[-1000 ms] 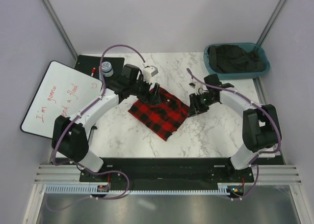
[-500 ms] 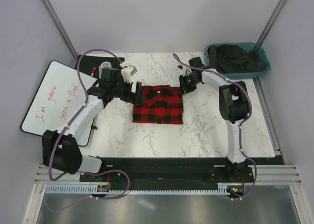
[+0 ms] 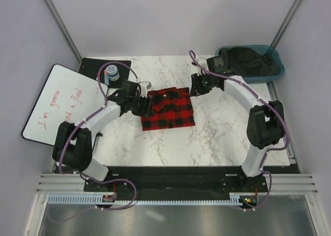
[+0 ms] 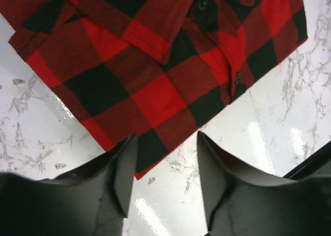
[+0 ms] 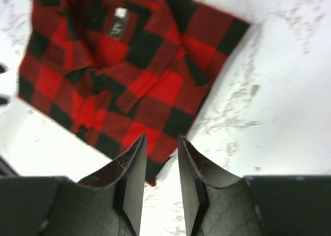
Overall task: Fold and stack the long sleeve shirts
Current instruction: Fold the shirt, then neatly place the folded shirt to the corner
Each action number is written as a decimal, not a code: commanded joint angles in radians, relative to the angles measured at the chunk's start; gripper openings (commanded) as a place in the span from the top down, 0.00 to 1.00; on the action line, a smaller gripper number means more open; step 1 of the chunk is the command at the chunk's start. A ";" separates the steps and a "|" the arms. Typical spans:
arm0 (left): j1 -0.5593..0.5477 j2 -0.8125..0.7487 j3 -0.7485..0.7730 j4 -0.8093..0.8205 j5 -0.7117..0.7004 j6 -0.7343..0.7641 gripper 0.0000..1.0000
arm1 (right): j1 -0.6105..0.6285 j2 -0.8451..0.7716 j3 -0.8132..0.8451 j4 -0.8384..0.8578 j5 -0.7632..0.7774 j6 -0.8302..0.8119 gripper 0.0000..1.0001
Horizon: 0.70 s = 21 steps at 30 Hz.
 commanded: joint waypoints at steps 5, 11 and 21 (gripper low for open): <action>0.055 0.183 0.113 0.063 0.022 0.034 0.64 | 0.033 0.083 -0.156 0.101 -0.152 0.062 0.66; 0.074 0.354 0.210 0.060 -0.015 0.051 0.68 | 0.033 0.198 -0.140 0.166 -0.085 0.070 0.65; 0.086 0.690 0.691 0.010 -0.025 0.123 0.68 | -0.005 0.385 0.063 0.247 0.171 0.127 0.65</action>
